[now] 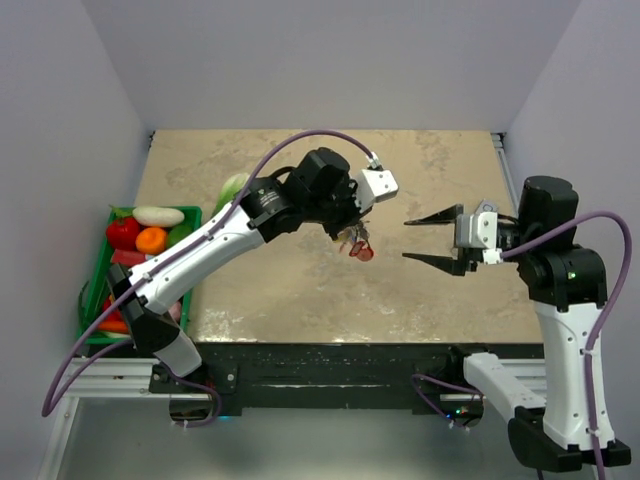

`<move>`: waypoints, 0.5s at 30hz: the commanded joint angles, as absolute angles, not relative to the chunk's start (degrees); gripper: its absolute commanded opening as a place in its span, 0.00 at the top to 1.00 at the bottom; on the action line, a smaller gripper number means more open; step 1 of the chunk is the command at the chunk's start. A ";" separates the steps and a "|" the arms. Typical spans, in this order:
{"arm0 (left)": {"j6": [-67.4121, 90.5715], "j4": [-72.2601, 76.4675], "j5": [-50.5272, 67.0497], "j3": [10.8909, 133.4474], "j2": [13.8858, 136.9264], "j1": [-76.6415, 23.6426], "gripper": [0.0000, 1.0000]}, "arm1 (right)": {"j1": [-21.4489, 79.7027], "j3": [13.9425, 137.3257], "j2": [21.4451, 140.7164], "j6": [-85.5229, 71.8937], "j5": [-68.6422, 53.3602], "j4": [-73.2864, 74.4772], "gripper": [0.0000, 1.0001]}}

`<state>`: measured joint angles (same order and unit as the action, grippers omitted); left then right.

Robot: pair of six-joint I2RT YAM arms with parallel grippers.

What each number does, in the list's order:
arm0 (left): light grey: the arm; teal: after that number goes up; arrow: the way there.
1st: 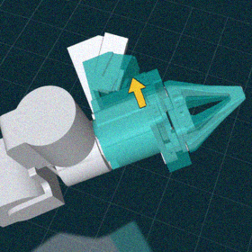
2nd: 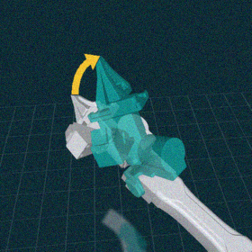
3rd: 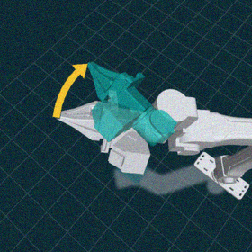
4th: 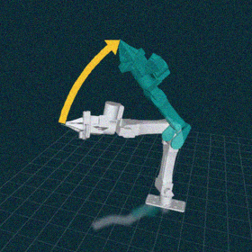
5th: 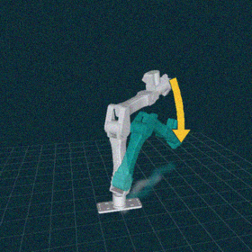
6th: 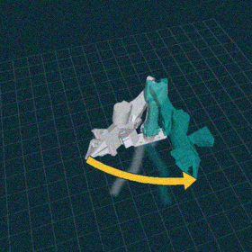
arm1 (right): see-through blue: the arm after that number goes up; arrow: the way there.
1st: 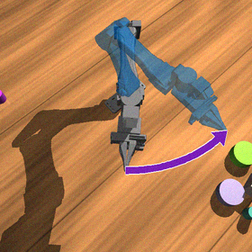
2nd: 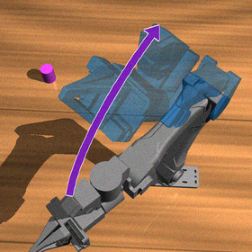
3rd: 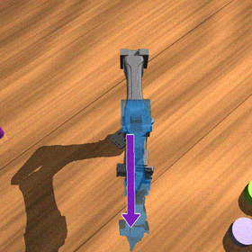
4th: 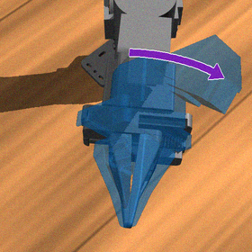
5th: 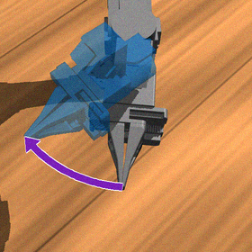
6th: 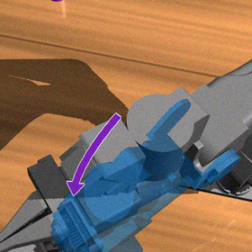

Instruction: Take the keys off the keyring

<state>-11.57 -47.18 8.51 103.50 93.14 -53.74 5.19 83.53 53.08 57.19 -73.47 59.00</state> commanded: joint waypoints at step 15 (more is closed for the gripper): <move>-7.47 -47.55 4.83 101.08 93.69 -50.36 1.00 | 15.38 58.19 57.39 80.44 -75.59 57.69 0.43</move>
<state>-9.34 -48.99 0.43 98.76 93.21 -50.94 13.37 60.23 56.86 80.95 -73.63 66.57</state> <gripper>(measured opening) 0.019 0.586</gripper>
